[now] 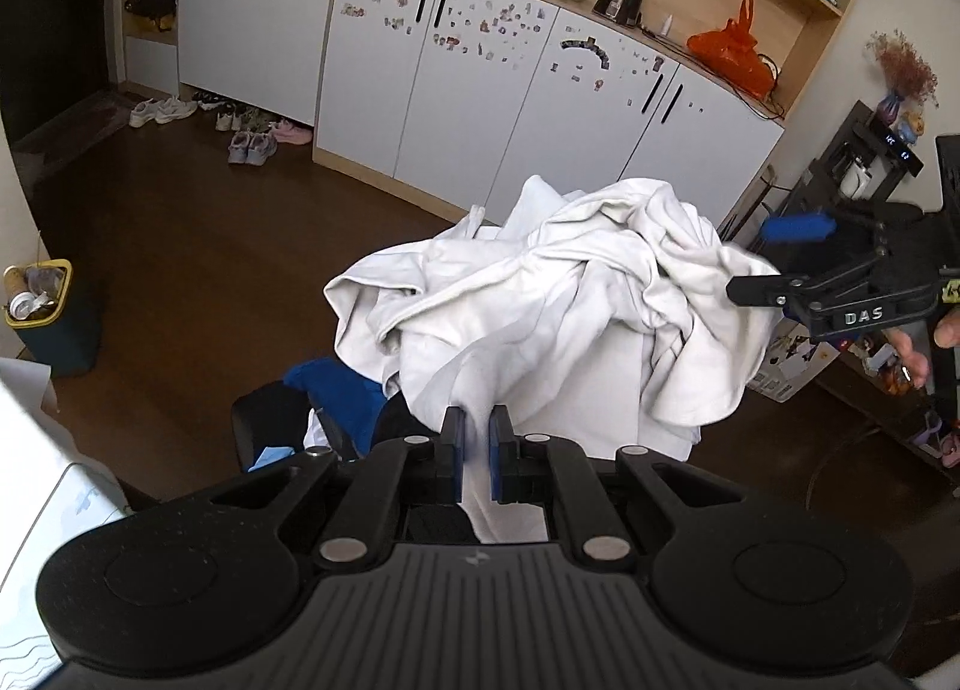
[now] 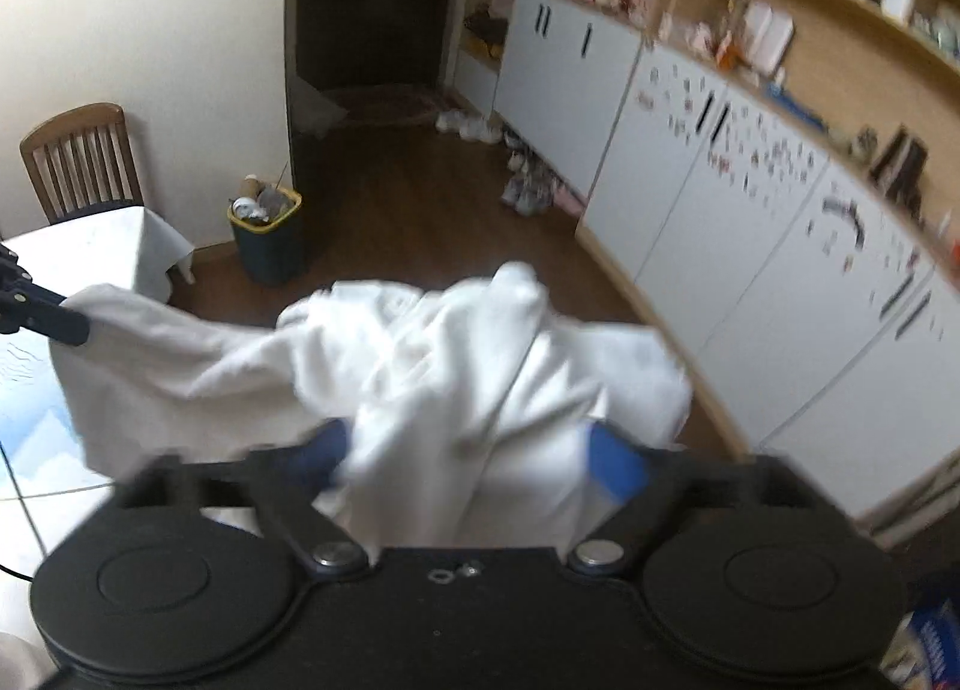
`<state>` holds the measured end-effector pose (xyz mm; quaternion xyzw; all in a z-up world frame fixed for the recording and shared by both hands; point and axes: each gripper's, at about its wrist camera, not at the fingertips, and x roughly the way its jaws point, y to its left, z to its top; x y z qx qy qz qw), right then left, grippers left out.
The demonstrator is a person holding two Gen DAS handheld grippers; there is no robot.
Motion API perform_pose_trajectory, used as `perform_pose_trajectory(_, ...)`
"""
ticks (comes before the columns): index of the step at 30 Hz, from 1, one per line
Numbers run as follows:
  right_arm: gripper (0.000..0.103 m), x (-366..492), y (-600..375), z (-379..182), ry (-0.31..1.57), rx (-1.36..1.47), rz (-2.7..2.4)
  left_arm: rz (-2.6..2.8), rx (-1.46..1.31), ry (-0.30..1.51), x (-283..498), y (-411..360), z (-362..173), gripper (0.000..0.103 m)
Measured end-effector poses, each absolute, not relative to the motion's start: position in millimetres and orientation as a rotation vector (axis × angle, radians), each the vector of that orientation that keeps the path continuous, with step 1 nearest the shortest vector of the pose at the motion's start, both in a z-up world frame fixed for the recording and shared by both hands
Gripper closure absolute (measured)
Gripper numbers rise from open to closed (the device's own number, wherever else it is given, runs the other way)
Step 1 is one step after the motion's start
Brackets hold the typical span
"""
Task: Fold clothes
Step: 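Grasp the sweatshirt with the right tool while the left tool lifts it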
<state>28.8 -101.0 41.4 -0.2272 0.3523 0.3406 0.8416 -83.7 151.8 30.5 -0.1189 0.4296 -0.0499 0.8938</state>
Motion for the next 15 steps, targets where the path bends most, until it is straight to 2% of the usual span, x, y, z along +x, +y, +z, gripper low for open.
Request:
perform_pose_trajectory(10,0.000,86,-63,2,0.856,-0.565,0.786,-0.058,-0.286,0.931,-61,145,10,0.097)
perform_pose_trajectory(15,0.000,89,-73,9,0.809,-0.541,0.785,-0.012,-0.302,0.920,-64,149,9,0.097)
